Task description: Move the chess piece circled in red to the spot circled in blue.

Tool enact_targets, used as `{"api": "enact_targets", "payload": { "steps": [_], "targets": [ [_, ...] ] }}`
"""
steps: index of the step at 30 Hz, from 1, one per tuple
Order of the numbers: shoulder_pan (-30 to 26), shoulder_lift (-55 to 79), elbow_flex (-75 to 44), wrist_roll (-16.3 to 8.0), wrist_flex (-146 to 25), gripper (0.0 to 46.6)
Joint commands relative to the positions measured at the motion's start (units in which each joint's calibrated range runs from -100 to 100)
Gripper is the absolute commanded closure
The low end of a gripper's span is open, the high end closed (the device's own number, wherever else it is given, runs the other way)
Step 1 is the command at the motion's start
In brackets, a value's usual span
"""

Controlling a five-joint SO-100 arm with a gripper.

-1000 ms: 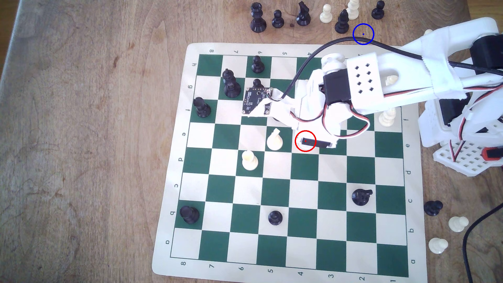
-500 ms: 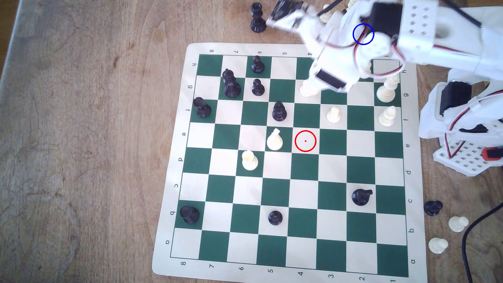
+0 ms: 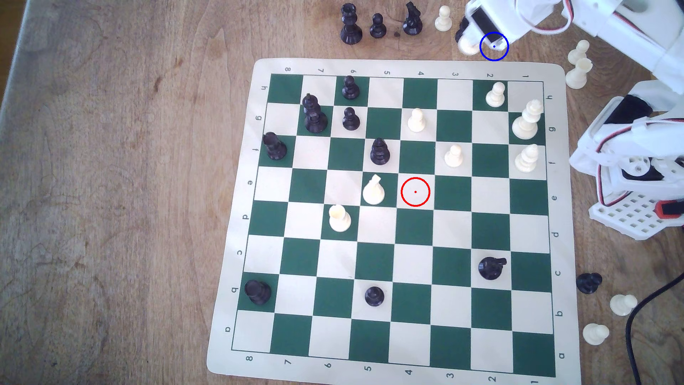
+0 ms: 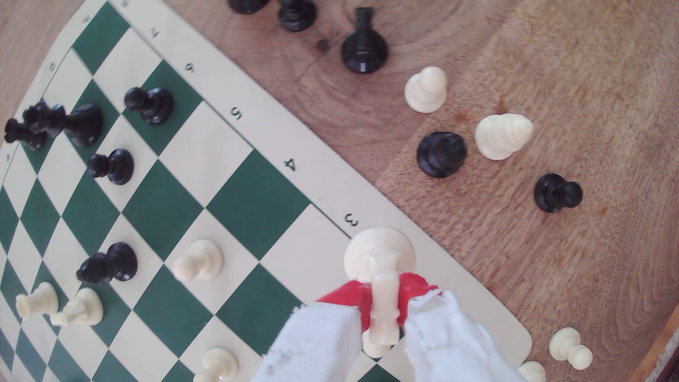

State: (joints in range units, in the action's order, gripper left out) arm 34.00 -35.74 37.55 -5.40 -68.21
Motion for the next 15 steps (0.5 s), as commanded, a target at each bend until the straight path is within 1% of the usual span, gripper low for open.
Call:
{"api": "enact_targets", "payload": {
  "steps": [1, 3, 8, 15],
  "targets": [
    [3.9, 1.9, -1.2, 0.1, 1.3, 46.4],
    [5.9, 3.6, -1.1, 0.2, 2.3, 46.4],
    [7.7, 8.9, -0.7, 0.4, 5.5, 46.4],
    [8.2, 13.7, 0.6, 0.4, 8.5, 46.4]
  ]
}}
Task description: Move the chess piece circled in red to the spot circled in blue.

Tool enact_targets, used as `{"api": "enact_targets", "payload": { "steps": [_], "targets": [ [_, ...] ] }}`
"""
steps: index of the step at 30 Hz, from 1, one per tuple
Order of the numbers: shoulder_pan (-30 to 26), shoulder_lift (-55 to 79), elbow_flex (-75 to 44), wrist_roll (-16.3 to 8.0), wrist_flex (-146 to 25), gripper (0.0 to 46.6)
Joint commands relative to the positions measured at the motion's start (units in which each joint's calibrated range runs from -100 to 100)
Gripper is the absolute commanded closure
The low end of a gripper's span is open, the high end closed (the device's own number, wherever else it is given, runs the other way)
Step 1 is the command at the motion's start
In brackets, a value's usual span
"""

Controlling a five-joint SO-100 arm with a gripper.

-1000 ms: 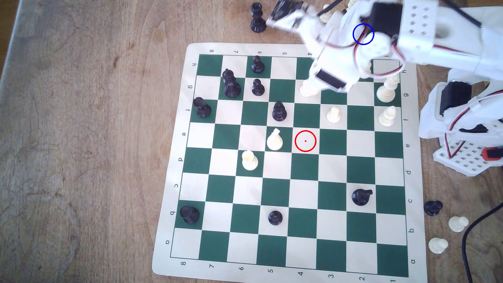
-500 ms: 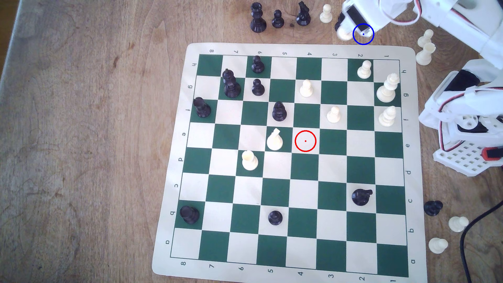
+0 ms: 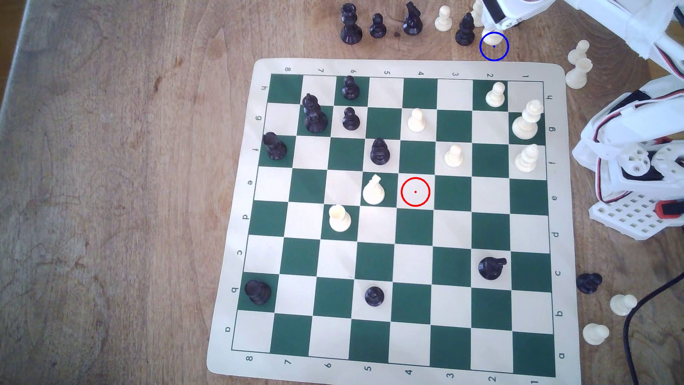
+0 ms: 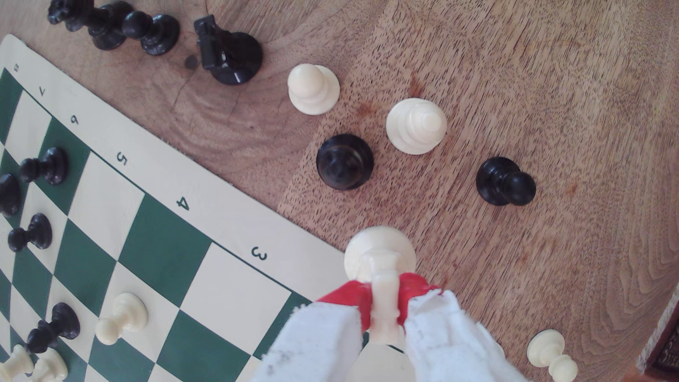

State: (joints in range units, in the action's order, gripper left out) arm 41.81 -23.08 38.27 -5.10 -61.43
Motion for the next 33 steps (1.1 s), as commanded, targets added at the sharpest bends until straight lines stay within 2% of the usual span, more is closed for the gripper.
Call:
{"api": "enact_targets", "payload": {
  "steps": [1, 7, 23, 26, 27, 28, 32, 33],
  "targets": [
    [0.6, 1.6, 0.1, 0.1, 2.4, 46.4],
    [2.0, 4.2, 1.8, 0.8, 6.2, 46.4],
    [0.7, 7.0, 3.3, 0.8, 9.3, 45.9],
    [0.3, 7.4, 3.8, 1.0, 9.3, 43.5],
    [0.3, 7.4, 4.0, 1.0, 9.4, 41.4],
    [0.4, 7.4, 4.2, 1.1, 9.8, 36.2],
    [1.2, 5.7, 4.3, 1.3, 10.2, 28.1],
    [1.3, 5.1, 4.3, 1.3, 10.4, 27.3]
  ]
}}
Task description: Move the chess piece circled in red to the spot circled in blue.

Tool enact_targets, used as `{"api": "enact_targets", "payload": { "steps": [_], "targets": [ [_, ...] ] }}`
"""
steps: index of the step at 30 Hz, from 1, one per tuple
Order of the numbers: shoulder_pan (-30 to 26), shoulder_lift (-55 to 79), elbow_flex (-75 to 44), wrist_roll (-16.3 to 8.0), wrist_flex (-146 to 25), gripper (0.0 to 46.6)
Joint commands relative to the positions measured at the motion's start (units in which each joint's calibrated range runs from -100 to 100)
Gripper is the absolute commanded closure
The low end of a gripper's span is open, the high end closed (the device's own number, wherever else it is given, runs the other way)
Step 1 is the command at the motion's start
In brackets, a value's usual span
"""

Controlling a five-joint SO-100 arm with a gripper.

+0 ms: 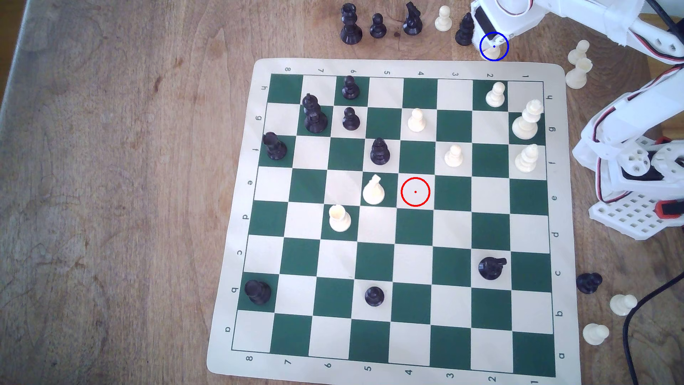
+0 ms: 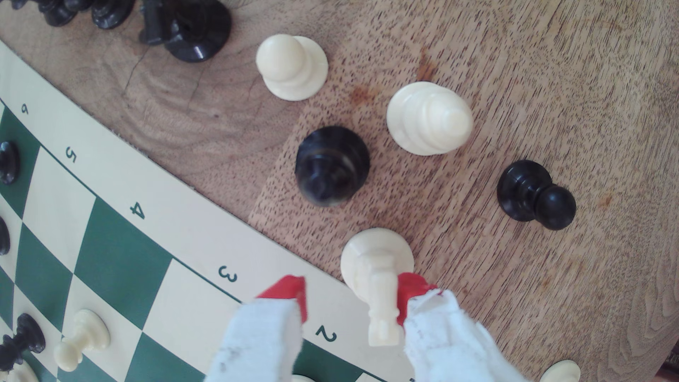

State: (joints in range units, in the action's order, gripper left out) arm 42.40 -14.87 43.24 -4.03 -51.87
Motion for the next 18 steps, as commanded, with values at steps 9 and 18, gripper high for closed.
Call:
{"api": "enact_targets", "payload": {
  "steps": [9, 18],
  "targets": [
    [0.1, -15.3, -0.6, 0.3, -6.2, 23.7],
    [-5.2, -30.5, 7.3, 2.0, -7.9, 19.6]
  ]
}}
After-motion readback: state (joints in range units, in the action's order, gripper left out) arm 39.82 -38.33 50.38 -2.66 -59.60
